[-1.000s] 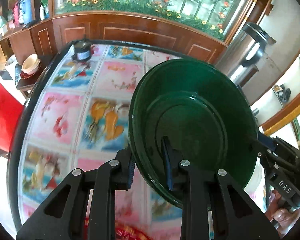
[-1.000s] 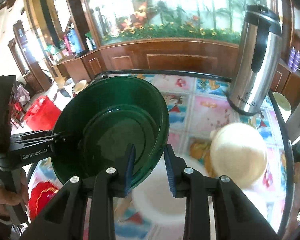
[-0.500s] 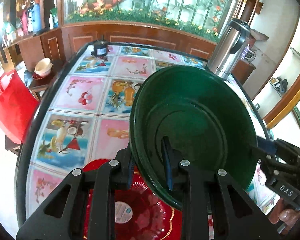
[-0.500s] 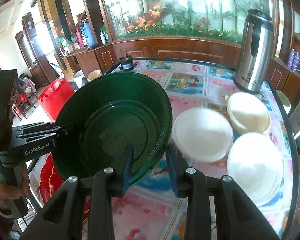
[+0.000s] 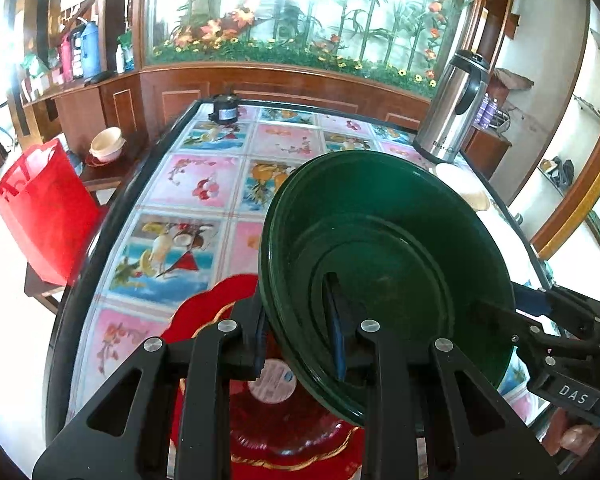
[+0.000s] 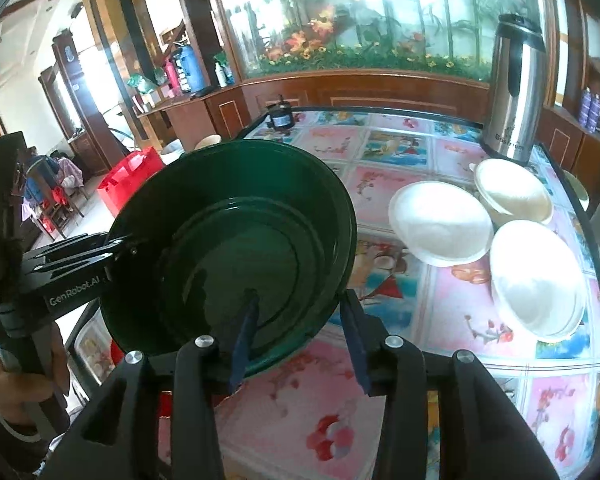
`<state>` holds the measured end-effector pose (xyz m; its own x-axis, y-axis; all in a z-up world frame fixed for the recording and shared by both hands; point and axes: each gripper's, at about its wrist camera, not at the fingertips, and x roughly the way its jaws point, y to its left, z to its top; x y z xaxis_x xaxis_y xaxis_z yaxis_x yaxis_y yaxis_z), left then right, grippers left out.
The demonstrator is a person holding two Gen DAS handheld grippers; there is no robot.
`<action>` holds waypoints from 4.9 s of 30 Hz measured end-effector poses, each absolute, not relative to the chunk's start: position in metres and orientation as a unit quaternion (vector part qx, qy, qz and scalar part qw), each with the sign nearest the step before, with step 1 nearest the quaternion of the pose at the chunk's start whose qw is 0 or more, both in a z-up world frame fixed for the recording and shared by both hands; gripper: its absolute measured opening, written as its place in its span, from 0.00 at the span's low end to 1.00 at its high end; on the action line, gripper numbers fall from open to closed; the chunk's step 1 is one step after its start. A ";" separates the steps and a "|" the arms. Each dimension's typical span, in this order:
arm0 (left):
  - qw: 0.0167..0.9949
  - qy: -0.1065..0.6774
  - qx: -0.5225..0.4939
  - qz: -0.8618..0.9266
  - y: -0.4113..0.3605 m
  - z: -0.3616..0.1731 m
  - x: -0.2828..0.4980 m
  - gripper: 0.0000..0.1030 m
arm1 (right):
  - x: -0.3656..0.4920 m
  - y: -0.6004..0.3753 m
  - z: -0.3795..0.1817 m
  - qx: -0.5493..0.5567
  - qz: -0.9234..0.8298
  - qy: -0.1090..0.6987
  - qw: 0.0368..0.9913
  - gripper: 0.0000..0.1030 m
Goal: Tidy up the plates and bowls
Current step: 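Lift the green basin and carry it toward the stacked red plates, then lower the green basin onto the red plates and open the left gripper, then move the left gripper to the large white plate, then grasp the large white plate's rim with the left gripper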
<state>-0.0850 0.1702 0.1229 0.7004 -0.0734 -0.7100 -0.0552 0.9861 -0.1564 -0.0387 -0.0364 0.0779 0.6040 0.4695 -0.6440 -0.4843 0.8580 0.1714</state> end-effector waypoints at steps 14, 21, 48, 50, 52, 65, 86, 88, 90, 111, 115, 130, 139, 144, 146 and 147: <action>0.910 0.398 -0.116 0.015 0.207 0.101 -0.115 0.23 | -0.057 0.003 0.064 -0.038 0.290 0.368 0.883 0.45; 0.905 0.406 -0.122 0.023 0.216 0.088 -0.124 0.23 | -0.061 0.013 0.056 -0.046 0.300 0.376 0.875 0.46; 0.898 0.418 -0.125 0.058 0.229 0.044 -0.130 0.43 | -0.063 0.031 0.020 -0.036 0.322 0.429 0.843 0.59; 0.900 0.410 -0.136 0.054 0.232 0.045 -0.133 0.44 | -0.063 0.027 0.022 -0.027 0.323 0.427 0.844 0.61; 0.903 0.402 -0.144 0.055 0.235 0.049 -0.136 0.44 | -0.065 0.018 0.026 -0.015 0.325 0.423 0.846 0.65; 0.939 0.323 -0.094 0.068 0.210 0.099 -0.162 0.61 | -0.074 -0.081 0.028 0.125 0.281 0.421 0.853 0.77; 0.941 0.329 -0.002 -0.075 0.052 0.119 -0.115 0.65 | -0.088 -0.221 0.019 0.209 0.136 0.399 0.882 0.79; 0.940 0.333 0.006 -0.080 0.040 0.117 -0.110 0.65 | -0.085 -0.232 0.017 0.220 0.126 0.397 0.882 0.79; 0.936 0.341 0.005 -0.091 0.028 0.113 -0.103 0.65 | -0.081 -0.240 0.015 0.220 0.119 0.398 0.882 0.79; 0.902 0.412 -0.016 -0.127 -0.063 0.086 -0.015 0.65 | 0.010 -0.290 0.034 0.137 0.082 0.397 0.904 0.79; 0.899 0.423 -0.010 -0.116 -0.076 0.080 0.002 0.65 | 0.037 -0.283 0.042 0.068 0.080 0.397 0.912 0.79; 0.882 0.459 -0.026 -0.105 -0.098 0.059 0.040 0.65 | 0.092 -0.261 0.027 -0.093 0.090 0.441 0.888 0.43; 0.857 0.501 -0.047 -0.108 -0.108 0.038 0.064 0.65 | 0.097 -0.260 0.019 -0.090 0.103 0.461 0.877 0.23; 0.859 0.498 -0.055 -0.109 -0.110 0.037 0.067 0.65 | 0.097 -0.260 0.019 -0.077 0.109 0.459 0.878 0.17; 0.859 0.495 -0.067 -0.114 -0.107 0.037 0.066 0.64 | 0.096 -0.259 0.018 -0.076 0.112 0.458 0.879 0.15; 0.859 0.494 -0.072 -0.116 -0.106 0.037 0.066 0.57 | 0.096 -0.259 0.018 -0.075 0.113 0.458 0.879 0.15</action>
<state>0.0662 -0.1060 0.0374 0.4845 -0.2704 -0.8320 0.1278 0.9627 -0.2385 0.0957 -0.2586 0.0182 0.5556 0.1289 -0.8214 -0.2667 0.9633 -0.0293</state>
